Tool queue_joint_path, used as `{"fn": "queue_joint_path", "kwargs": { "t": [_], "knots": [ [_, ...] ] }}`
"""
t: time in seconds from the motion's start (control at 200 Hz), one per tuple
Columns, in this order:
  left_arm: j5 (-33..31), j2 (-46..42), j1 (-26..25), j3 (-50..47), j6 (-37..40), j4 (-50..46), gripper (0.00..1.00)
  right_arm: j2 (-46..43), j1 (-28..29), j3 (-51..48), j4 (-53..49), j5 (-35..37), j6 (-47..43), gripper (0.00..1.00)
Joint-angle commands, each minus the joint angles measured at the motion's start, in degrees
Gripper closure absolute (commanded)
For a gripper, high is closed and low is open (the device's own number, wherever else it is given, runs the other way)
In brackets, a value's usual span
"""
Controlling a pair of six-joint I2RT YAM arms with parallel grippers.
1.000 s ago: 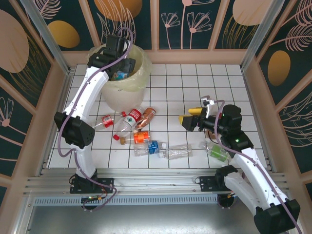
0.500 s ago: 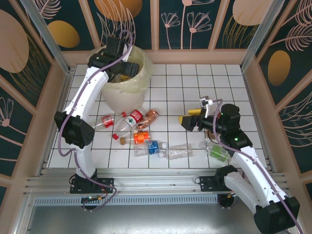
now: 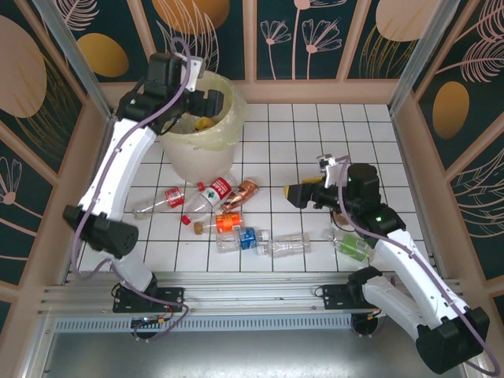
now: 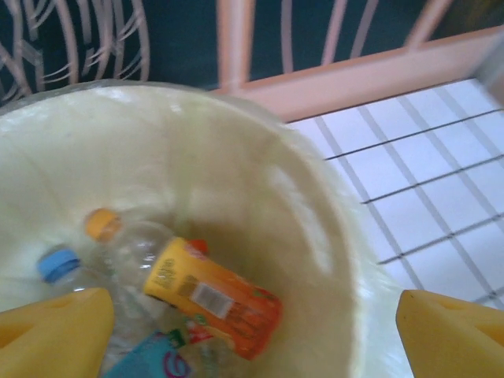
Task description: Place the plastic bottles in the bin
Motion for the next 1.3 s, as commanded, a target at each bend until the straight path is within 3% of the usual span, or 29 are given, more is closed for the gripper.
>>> {"fn": "queue_joint_path", "kwargs": {
  "t": [0.0,0.165,0.26,0.445,0.585,0.881,1.036,1.291],
  "knots": [
    [12.56,-7.79,-1.05,-9.85,-1.38,5.92,0.07,0.12,1.86,2.25,-4.24,4.16,2.34,0.04],
    [12.11,-16.5,-6.5,-25.49,-3.65,10.26,0.02,-0.44,2.89,2.76,-9.92,4.94,5.5,0.02],
    [15.11,-20.13,-8.38,-32.5,-5.78,14.08,0.01,-1.07,4.07,2.51,-13.79,8.47,10.06,0.01],
    [29.09,-26.61,-9.09,-43.72,-9.0,25.07,0.02,-4.82,6.11,2.14,-22.17,17.4,17.85,0.01],
    [36.66,-29.39,-9.25,-49.84,-11.59,32.7,0.01,-7.9,6.29,0.05,-26.28,18.56,23.58,0.01],
    [36.43,-32.31,-9.35,-55.1,-10.9,36.79,0.01,-3.72,7.23,1.14,-34.52,12.66,23.66,0.01],
    [34.5,-33.59,-9.35,-56.52,-9.9,37.02,0.02,-1.49,8.88,-0.15,-33.5,2.18,20.27,0.01],
    [34.32,-34.16,-9.35,-57.15,-9.63,37.01,0.01,1.12,11.79,-1.47,-34.67,-1.3,17.36,0.01]
  ]
}}
